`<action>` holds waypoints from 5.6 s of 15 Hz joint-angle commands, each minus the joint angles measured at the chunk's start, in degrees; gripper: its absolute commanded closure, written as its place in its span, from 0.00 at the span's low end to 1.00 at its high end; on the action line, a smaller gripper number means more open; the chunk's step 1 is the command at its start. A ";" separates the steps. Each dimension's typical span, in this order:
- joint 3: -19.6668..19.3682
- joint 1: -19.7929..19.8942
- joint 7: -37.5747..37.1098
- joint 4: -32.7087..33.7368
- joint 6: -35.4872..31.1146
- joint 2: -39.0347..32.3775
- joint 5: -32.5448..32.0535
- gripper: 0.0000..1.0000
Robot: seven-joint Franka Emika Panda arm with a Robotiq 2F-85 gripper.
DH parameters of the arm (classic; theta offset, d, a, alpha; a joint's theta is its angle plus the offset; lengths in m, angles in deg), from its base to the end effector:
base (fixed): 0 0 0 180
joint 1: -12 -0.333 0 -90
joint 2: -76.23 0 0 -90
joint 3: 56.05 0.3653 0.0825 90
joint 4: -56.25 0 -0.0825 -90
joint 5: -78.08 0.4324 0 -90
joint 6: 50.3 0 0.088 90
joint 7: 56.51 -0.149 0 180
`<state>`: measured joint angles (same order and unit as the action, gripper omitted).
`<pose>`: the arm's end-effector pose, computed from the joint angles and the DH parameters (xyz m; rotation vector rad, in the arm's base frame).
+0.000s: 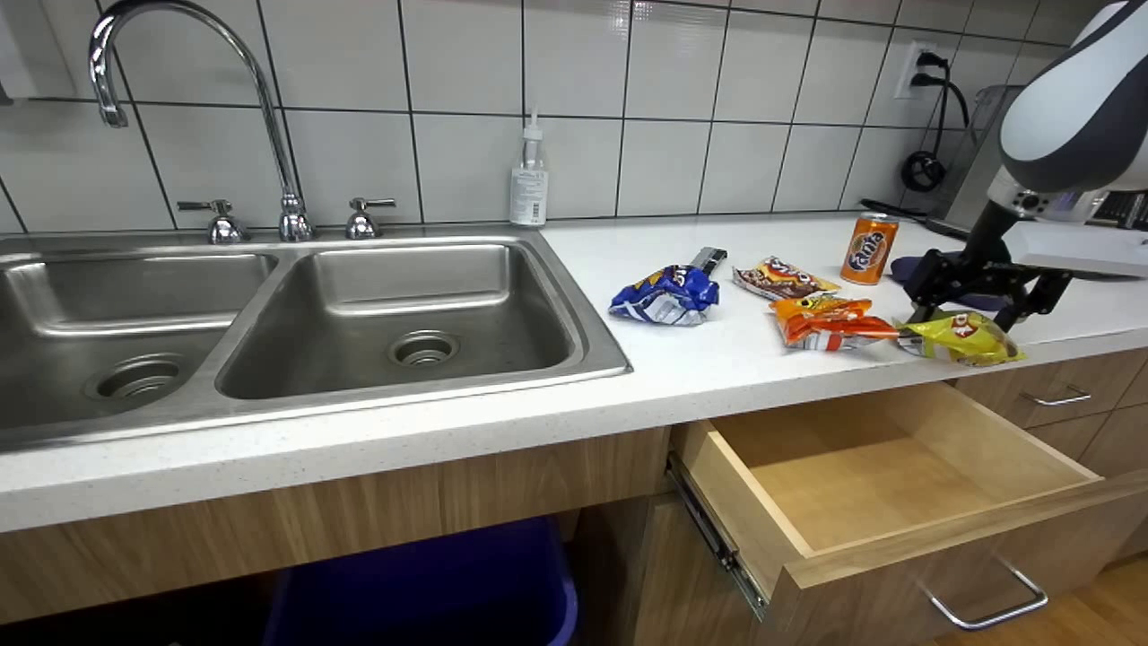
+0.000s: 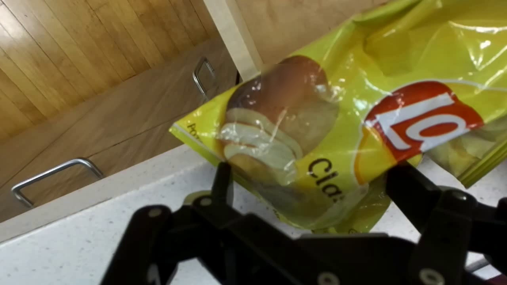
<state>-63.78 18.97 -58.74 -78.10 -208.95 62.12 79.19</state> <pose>0.5593 -0.1490 0.2120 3.0504 -0.4702 0.2734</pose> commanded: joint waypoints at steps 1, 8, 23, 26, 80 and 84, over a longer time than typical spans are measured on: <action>1.21 0.05 2.72 -2.83 2.54 3.85 0.25 0.00; 2.94 -0.10 6.67 -6.02 4.81 8.09 1.06 0.00; 2.22 -0.35 5.86 -5.77 8.32 11.41 0.57 0.00; 2.22 -0.57 5.05 -5.99 6.32 10.08 0.04 0.00; 7.78 -5.93 4.82 15.70 5.37 -7.68 2.44 0.00; 7.95 -5.60 4.81 13.73 5.17 -6.78 3.14 0.00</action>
<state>-56.19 13.03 -53.65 -64.41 -203.87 55.32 82.66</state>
